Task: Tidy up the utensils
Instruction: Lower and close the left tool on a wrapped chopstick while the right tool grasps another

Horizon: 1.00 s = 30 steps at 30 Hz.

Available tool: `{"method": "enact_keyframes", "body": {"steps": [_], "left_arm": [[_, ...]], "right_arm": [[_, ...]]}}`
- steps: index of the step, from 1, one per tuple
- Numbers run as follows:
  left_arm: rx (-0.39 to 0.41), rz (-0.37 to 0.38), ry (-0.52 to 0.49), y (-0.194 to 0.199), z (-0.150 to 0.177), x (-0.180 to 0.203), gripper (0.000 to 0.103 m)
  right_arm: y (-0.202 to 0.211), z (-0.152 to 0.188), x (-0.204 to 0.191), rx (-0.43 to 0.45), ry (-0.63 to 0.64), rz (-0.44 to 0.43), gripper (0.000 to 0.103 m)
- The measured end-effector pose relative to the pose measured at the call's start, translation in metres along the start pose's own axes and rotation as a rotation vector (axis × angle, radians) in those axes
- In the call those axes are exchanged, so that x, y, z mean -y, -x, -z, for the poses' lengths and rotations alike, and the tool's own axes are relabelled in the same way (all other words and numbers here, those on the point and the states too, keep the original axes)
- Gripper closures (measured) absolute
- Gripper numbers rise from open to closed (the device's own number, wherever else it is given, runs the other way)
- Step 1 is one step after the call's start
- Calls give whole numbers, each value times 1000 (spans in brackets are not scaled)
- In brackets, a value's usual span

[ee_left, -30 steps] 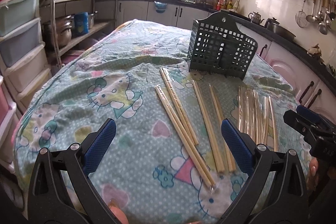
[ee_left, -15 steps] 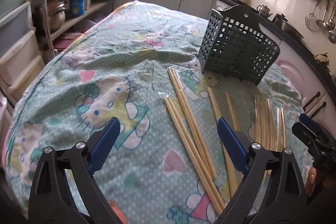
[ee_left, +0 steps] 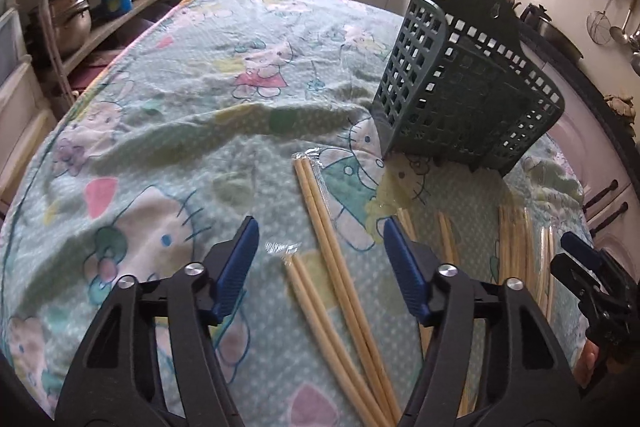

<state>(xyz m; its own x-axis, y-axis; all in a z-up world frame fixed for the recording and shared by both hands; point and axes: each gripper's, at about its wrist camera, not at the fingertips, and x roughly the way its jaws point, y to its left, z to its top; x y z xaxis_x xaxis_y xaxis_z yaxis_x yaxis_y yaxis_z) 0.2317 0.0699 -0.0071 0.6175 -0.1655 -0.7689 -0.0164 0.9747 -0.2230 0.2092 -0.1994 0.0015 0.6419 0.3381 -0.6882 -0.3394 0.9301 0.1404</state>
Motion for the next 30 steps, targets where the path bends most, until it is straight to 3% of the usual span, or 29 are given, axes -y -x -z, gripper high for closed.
{"method": "enact_keyframes", "body": {"steps": [2, 5, 21, 30], "left_arm": [[-17, 7, 0, -6, -3, 0, 54], [-33, 22, 7, -13, -6, 1, 55], [-63, 42, 15, -31, -20, -2, 61], [-77, 45, 42, -38, -27, -8, 70]], "right_arm": [[-8, -1, 5, -28, -19, -12, 50], [-17, -3, 11, -54, -42, -23, 59], [-48, -21, 26, -104, -97, -18, 69], [-54, -26, 31, -106, -107, -21, 89]]}}
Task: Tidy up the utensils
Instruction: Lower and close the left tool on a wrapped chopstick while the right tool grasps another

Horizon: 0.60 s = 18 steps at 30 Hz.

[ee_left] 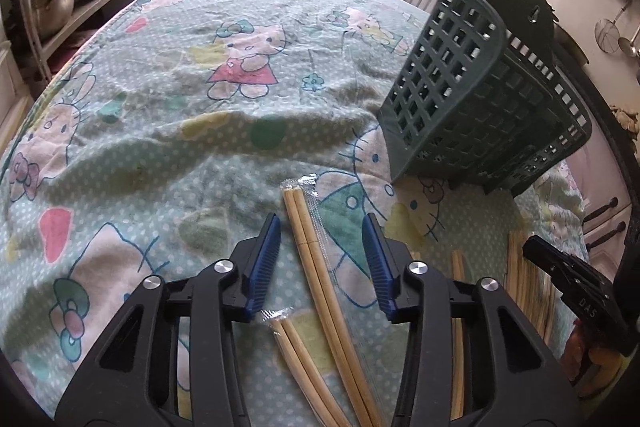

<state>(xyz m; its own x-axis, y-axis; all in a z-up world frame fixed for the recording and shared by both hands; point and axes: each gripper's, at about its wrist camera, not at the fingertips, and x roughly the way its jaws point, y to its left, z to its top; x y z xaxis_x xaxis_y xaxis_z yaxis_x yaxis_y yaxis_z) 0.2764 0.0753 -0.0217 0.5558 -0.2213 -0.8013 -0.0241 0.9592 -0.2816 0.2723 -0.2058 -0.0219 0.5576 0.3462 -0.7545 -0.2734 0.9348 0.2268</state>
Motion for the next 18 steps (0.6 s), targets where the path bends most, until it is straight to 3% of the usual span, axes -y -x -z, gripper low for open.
{"method": "enact_keyframes", "body": {"steps": [4, 10, 18], "left_arm": [[-2, -6, 12, -1, -5, -2, 77], [-12, -5, 7, -4, -8, 1, 89], [-21, 28, 12, -6, -10, 1, 95]], "right_arm": [[3, 0, -1, 7, 14, -9, 96], [14, 2, -2, 26, 25, -37, 98], [34, -1, -2, 72, 33, -59, 99]]}}
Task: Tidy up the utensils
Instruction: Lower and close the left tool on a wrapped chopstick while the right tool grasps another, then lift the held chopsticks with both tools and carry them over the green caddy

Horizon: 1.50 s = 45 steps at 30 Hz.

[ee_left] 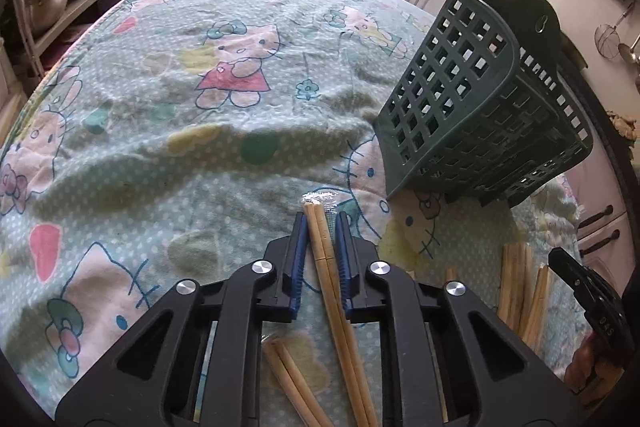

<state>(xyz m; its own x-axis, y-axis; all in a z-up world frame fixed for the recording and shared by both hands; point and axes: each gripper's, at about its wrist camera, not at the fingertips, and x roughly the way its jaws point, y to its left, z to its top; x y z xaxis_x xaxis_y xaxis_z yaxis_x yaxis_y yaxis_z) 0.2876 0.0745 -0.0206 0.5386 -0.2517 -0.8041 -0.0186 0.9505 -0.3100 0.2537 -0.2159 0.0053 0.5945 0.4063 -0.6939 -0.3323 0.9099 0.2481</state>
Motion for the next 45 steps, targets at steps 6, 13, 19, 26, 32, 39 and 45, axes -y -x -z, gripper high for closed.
{"method": "enact_keyframes", "body": {"steps": [6, 13, 19, 26, 32, 39, 45], "left_arm": [[17, -5, -22, 7, 1, 4, 98], [77, 11, -40, 33, 0, 11, 101], [134, 32, -55, 57, -1, 18, 102], [210, 54, -95, 89, -2, 36, 103], [273, 68, -131, 115, -4, 53, 103], [320, 91, -156, 137, -5, 66, 103], [336, 95, -179, 142, -6, 76, 103]], "right_arm": [[7, -2, 1, 15, 8, -3, 102], [21, -6, -3, 50, 23, -14, 102], [37, -12, -7, 87, 40, -36, 102], [58, -17, -17, 128, 65, -86, 102], [75, -24, -29, 168, 97, -129, 102], [95, -33, -39, 216, 106, -174, 102], [110, -40, -45, 257, 126, -186, 102]]}}
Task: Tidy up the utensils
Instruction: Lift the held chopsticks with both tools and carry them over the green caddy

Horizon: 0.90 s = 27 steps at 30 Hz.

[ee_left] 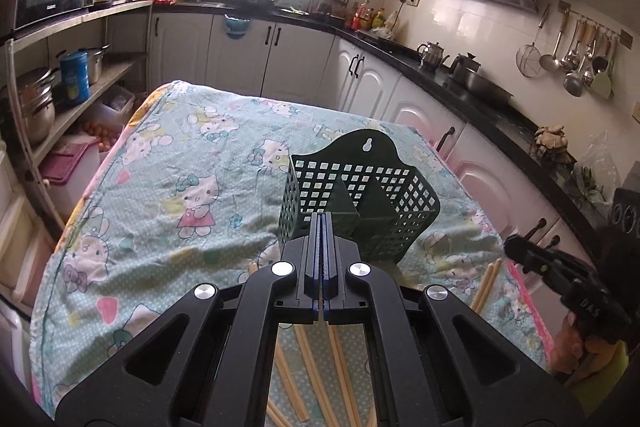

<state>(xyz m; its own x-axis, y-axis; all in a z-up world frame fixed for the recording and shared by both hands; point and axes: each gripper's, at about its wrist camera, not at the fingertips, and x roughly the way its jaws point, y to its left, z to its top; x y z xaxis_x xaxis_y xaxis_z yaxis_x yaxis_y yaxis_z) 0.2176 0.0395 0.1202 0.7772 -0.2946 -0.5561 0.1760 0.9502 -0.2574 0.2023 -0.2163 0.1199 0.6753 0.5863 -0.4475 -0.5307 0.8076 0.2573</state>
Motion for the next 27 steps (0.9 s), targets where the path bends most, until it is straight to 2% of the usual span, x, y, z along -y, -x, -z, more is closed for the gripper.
{"method": "enact_keyframes", "body": {"steps": [4, 12, 16, 21, 23, 27], "left_arm": [[-45, -22, 24, -16, 3, -10, 103], [-241, -75, 115, -89, 30, -51, 103], [-315, -73, 137, -114, 45, -62, 90], [-347, -94, 138, -130, 51, -66, 85], [-356, -103, 133, -135, 52, -65, 77], [-373, -126, 118, -147, 53, -63, 75]], "right_arm": [[5, -7, -2, 24, 6, -1, 102], [9, -19, -1, 56, 18, 9, 102], [9, -23, 0, 65, 21, 9, 102], [8, -31, 3, 78, 16, 7, 102], [8, -34, 5, 85, 14, 6, 102], [8, -41, 6, 93, 10, 2, 102]]}}
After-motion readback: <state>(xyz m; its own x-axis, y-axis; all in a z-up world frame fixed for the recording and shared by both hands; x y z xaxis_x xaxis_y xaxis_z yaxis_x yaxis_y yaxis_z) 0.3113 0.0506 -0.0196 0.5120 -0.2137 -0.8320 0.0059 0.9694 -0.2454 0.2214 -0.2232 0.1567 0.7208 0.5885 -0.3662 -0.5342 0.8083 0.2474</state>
